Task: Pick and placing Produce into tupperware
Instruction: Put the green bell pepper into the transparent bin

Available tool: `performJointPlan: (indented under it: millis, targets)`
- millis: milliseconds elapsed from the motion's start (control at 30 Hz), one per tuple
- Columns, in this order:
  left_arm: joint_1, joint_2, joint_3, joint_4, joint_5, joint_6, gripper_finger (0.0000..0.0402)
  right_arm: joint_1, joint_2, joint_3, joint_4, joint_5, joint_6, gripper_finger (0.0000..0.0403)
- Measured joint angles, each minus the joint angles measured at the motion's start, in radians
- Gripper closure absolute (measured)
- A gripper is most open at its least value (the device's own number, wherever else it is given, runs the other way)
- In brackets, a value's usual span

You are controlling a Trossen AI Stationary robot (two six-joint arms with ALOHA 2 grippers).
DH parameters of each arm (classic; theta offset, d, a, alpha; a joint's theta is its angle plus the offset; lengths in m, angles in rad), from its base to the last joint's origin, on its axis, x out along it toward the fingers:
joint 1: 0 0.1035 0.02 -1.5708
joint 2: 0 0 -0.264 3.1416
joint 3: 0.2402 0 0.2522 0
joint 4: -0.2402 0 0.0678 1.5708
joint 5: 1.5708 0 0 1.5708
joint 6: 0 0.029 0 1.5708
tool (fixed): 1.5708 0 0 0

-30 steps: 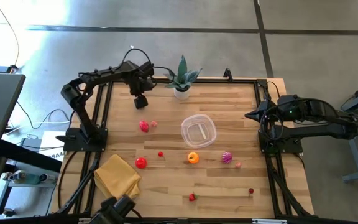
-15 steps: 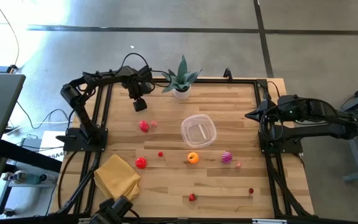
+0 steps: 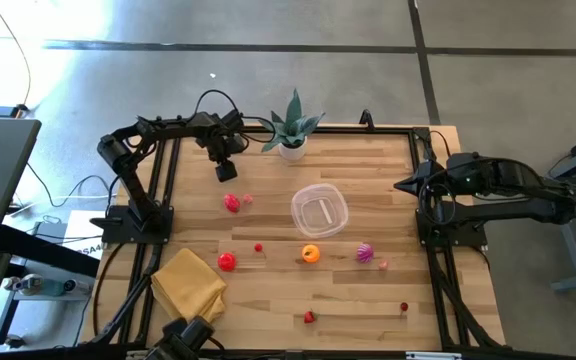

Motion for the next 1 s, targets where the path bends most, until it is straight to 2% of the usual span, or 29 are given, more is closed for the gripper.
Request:
performJointPlan:
  millis: [1000]
  targets:
    - [-0.001, 0.001, 0.0, 0.001, -0.015, -0.009, 0.0176, 0.0, 0.0, 0.0, 0.0, 0.0, 0.0, 0.0403]
